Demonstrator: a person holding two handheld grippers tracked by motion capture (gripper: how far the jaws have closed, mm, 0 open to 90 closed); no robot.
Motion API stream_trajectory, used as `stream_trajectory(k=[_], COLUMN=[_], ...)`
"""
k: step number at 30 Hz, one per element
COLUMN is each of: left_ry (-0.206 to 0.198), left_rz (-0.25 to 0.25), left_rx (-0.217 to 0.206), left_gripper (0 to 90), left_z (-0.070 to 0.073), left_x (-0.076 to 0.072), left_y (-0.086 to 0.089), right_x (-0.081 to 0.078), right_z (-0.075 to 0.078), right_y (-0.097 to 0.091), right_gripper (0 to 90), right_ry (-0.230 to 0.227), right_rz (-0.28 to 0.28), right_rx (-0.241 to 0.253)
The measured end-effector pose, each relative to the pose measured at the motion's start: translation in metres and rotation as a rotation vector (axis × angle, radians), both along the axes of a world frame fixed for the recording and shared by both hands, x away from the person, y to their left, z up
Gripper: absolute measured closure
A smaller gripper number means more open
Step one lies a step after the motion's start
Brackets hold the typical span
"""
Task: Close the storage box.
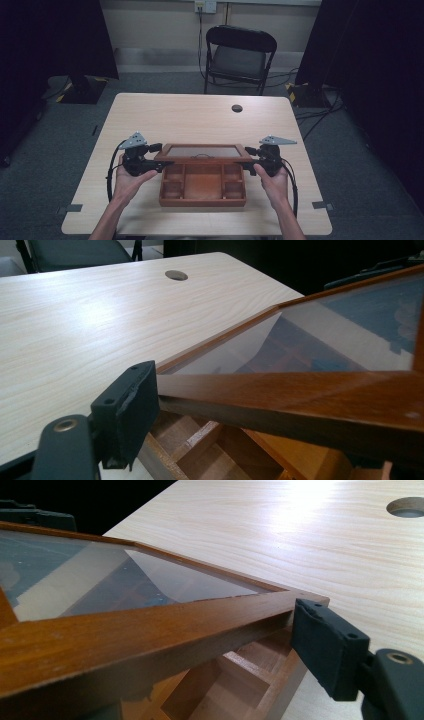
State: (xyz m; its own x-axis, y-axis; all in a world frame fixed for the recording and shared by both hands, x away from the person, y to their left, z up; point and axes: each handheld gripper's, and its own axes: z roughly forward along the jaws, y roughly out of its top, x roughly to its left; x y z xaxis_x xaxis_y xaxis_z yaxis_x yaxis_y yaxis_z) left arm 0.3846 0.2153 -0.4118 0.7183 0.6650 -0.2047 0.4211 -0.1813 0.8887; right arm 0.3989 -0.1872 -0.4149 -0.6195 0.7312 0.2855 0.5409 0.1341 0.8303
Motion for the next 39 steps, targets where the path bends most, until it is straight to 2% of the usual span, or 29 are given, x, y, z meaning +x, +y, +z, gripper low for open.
stream_trajectory(k=[3, 8, 11, 13, 18, 22, 24, 28, 31, 35, 39], left_ry=[-0.011, -0.005, 0.003, 0.001, 0.003, 0.004, 0.005, 0.01, 0.009, 0.007, -0.01], left_rz=[0.0, -0.005, 0.002, 0.0, -0.002, -0.004, -0.004, -0.002, -0.005, -0.002, 0.006], left_rx=[-0.016, -0.012, -0.022, -0.007, -0.013, -0.014, -0.01, -0.021, -0.01, -0.009, -0.008], left_gripper=[20.2, 19.8, 19.1, 18.1, 19.8, 19.7, 19.7, 20.2, 20.3, 20.5, 21.1], left_z=[-0.001, -0.003, -0.003, -0.003, -0.003, -0.004, -0.004, -0.007, -0.008, -0.009, -0.012], left_x=[-0.004, -0.005, -0.004, -0.003, -0.003, -0.004, -0.004, -0.006, -0.007, -0.009, -0.012], left_y=[0.0, 0.0, -0.001, -0.001, 0.0, 0.0, 0.001, 0.001, 0.001, 0.001, 0.0], right_x=[-0.001, -0.005, -0.006, -0.005, -0.009, -0.01, -0.009, -0.006, -0.002, 0.002, 0.003], right_z=[-0.001, -0.006, -0.009, -0.009, -0.01, -0.012, -0.009, 0.002, 0.01, 0.021, 0.035], right_y=[0.0, -0.001, -0.004, -0.005, -0.014, -0.024, -0.029, -0.036, -0.044, -0.053, -0.055], right_gripper=[30.2, 28.2, 24.9, 23.3, 22.8, 23.0, 21.6, 21.5, 22.8, 25.4, 29.0], right_ry=[-0.003, 0.006, 0.019, 0.027, 0.038, 0.052, 0.067, 0.066, 0.057, 0.045, 0.013], right_rz=[-0.003, -0.006, 0.005, 0.01, 0.028, 0.01, 0.011, -0.004, -0.036, -0.06, -0.059], right_rx=[-0.009, -0.013, 0.006, -0.009, -0.031, -0.059, -0.078, -0.098, -0.116, -0.124, -0.105])
